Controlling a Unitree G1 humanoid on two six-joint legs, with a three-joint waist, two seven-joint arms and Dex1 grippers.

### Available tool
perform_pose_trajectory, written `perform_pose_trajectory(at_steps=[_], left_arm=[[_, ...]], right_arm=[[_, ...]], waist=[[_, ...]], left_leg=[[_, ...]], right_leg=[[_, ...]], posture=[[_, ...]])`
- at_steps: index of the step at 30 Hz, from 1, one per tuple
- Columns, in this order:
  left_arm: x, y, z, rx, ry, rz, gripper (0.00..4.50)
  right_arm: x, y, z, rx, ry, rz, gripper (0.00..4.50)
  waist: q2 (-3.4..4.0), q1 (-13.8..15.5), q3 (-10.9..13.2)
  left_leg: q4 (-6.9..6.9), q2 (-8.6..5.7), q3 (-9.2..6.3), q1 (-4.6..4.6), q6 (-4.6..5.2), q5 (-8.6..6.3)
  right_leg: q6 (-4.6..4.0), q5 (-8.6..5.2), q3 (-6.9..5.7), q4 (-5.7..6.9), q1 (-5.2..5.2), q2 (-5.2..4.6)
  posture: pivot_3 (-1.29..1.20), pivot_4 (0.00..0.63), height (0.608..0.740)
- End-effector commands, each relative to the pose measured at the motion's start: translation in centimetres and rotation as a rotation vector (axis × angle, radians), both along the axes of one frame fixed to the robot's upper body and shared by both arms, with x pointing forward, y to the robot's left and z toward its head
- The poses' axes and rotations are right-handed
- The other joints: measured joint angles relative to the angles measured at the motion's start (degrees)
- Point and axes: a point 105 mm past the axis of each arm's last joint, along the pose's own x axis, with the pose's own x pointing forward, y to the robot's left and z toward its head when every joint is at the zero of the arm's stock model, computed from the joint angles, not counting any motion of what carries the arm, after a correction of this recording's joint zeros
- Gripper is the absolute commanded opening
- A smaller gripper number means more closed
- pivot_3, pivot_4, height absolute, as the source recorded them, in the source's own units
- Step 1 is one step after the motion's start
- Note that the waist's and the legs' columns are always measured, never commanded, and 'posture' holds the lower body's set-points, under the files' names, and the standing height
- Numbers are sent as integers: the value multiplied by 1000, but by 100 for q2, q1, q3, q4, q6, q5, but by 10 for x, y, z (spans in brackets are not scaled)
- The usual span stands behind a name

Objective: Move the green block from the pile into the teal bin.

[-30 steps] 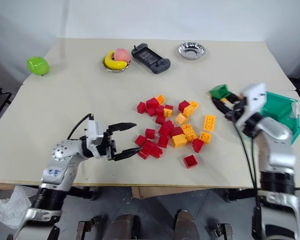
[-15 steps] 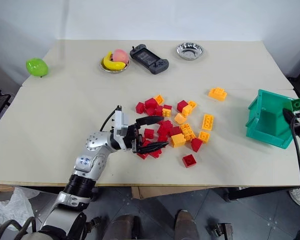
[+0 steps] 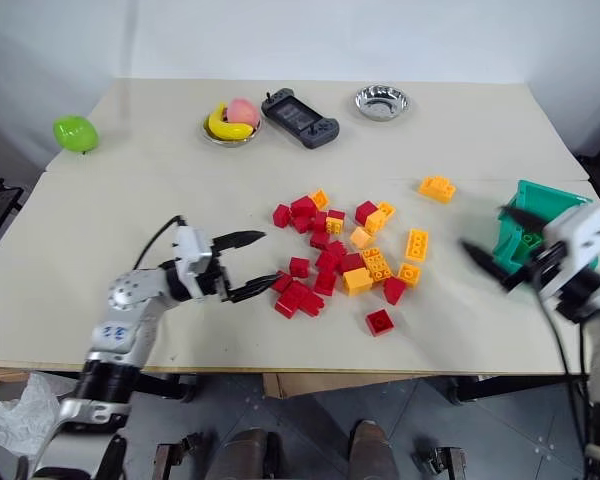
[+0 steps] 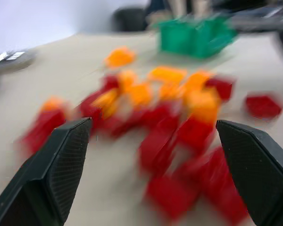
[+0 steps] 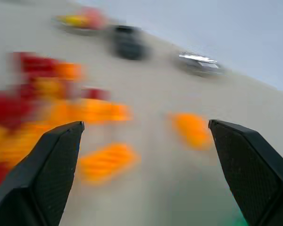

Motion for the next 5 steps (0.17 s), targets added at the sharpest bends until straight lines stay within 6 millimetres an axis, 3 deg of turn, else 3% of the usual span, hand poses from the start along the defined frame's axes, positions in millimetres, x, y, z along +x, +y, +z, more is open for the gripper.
perform_pose_trajectory(at_steps=[1, 5], left_arm=[[-8, 25, 4, 43, -41, 82, 4500], [-19, 50, -3, 65, -10, 174, 4500]], right_arm=[[-14, 29, -17, -41, 28, 139, 4445], [-8, 23, -33, -18, 38, 90, 4445]], waist=[[-4, 15, 2], [-4, 35, 2]], left_leg=[[1, 0, -1, 0, 0, -1], [9, -1, -1, 0, 4, -3]], right_leg=[[0, 0, 0, 1, 1, 0], [-1, 1, 0, 0, 6, -3]], posture=[[0, 150, 740], [0, 150, 740]])
